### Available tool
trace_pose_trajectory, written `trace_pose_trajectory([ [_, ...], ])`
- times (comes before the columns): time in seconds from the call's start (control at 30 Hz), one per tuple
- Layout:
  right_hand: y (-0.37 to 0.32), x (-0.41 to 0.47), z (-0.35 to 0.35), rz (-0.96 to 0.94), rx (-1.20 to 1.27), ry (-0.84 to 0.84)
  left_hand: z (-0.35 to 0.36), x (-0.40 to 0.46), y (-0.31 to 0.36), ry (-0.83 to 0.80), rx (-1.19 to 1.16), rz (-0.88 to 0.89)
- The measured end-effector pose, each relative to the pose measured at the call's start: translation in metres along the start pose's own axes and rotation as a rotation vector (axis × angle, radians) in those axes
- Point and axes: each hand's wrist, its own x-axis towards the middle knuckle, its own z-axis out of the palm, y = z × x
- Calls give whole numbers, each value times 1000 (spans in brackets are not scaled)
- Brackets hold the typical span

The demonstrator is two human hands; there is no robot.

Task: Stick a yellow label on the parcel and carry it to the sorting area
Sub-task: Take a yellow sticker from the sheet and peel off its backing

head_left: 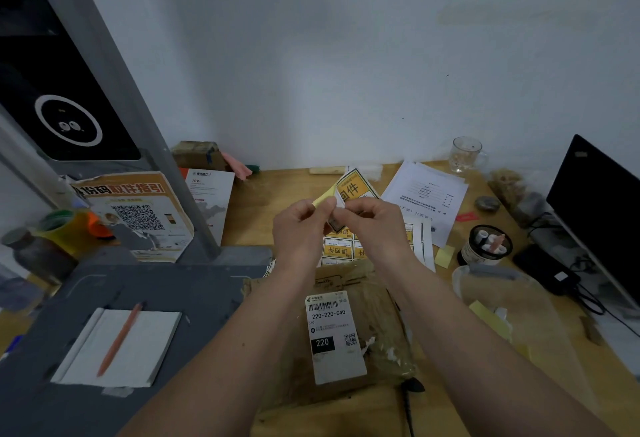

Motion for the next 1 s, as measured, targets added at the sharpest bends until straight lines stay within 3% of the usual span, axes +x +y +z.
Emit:
trace_pose_trajectory([
  [0.23, 1, 1, -10, 126, 173, -42, -4, 2, 0, -113, -209, -152],
  [0.7, 1, 1, -7, 107, 280, -196, -1, -1, 5, -28, -23, -59],
  [1.0, 4, 4, -12, 118, 307, -247, -2, 3, 5, -50, -96, -91],
])
